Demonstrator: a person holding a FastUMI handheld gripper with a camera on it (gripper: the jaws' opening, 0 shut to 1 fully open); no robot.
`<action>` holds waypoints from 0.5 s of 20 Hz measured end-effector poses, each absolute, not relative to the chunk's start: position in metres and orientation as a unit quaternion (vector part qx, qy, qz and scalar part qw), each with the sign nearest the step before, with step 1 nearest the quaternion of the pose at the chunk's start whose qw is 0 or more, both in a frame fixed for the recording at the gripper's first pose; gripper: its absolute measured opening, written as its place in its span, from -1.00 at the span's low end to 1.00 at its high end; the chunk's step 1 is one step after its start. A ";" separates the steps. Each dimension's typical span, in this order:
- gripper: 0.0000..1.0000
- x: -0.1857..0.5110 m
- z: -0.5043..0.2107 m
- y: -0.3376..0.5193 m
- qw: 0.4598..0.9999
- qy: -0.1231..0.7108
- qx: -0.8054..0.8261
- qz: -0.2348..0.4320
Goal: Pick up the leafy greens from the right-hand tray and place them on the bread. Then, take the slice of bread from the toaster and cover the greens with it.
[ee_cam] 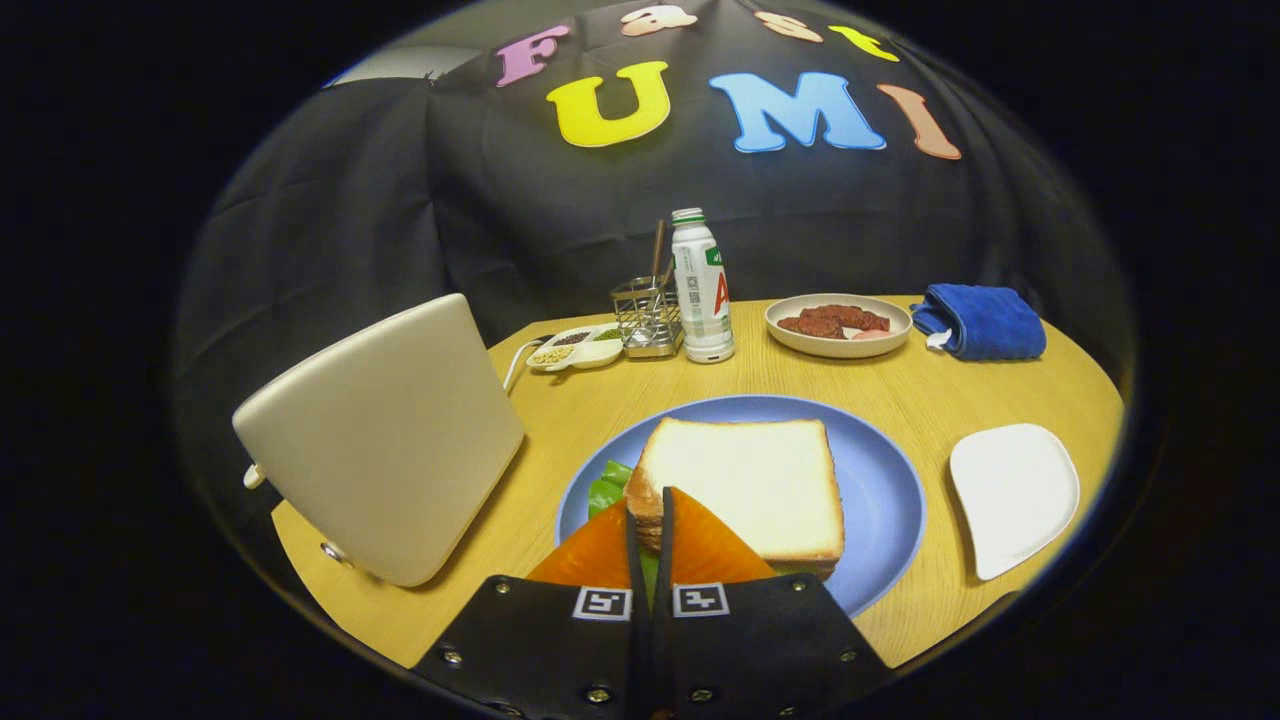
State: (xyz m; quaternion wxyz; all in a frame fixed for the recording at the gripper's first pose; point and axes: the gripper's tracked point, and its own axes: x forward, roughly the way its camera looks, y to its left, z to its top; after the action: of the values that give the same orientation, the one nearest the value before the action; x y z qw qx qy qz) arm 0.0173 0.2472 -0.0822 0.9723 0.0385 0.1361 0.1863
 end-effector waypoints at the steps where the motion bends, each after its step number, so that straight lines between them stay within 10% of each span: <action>1: -0.98 0.016 -0.081 0.248 0.971 0.141 0.047 0.190; 10: -0.79 0.014 -0.074 0.246 0.972 0.123 0.062 0.190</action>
State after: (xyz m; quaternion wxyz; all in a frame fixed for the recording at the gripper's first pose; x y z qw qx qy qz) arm 0.0143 0.2462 -0.0745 0.9722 0.0618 0.1226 0.1899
